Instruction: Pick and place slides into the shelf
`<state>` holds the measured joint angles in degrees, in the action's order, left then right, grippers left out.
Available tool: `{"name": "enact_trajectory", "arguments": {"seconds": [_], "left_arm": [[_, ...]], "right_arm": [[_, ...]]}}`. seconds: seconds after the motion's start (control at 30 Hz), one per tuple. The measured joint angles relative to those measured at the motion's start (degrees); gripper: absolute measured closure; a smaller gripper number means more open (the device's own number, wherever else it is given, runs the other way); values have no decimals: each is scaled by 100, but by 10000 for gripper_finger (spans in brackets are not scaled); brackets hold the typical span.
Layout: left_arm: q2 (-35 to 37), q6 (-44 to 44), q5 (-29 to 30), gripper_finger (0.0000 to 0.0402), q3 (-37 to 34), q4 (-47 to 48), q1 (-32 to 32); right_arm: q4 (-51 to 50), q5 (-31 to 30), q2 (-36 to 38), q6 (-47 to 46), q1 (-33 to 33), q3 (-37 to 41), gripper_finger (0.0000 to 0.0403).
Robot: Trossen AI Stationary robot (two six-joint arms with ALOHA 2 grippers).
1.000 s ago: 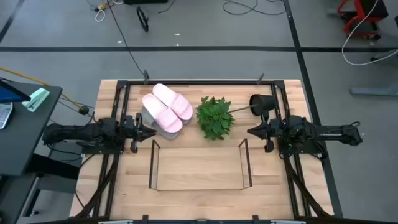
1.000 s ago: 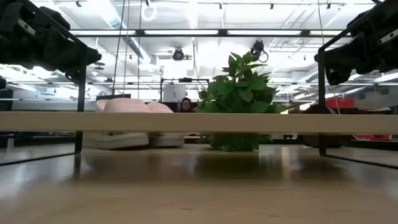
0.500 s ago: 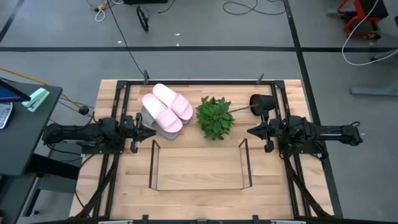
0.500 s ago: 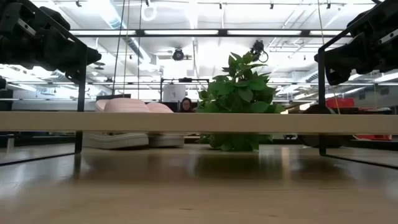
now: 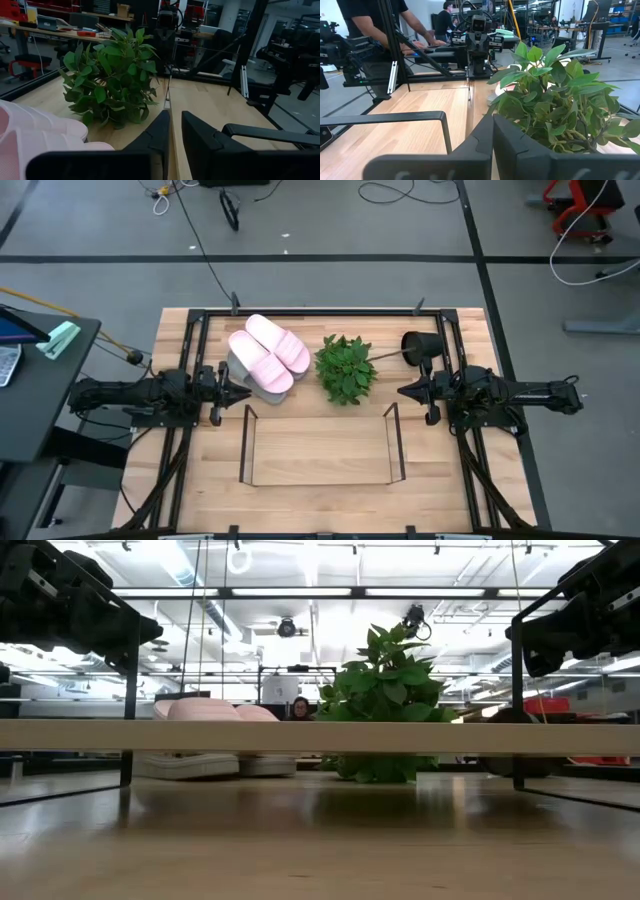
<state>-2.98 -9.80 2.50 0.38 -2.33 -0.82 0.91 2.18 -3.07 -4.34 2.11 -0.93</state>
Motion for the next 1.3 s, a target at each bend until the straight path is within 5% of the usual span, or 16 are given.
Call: {"name": "enact_trajectory", "arguments": {"seconds": [1.3], "left_arm": [[1,4,-1,343,1,0,1]], "right_arm": [[0,0,0,2,0,0,389]]}}
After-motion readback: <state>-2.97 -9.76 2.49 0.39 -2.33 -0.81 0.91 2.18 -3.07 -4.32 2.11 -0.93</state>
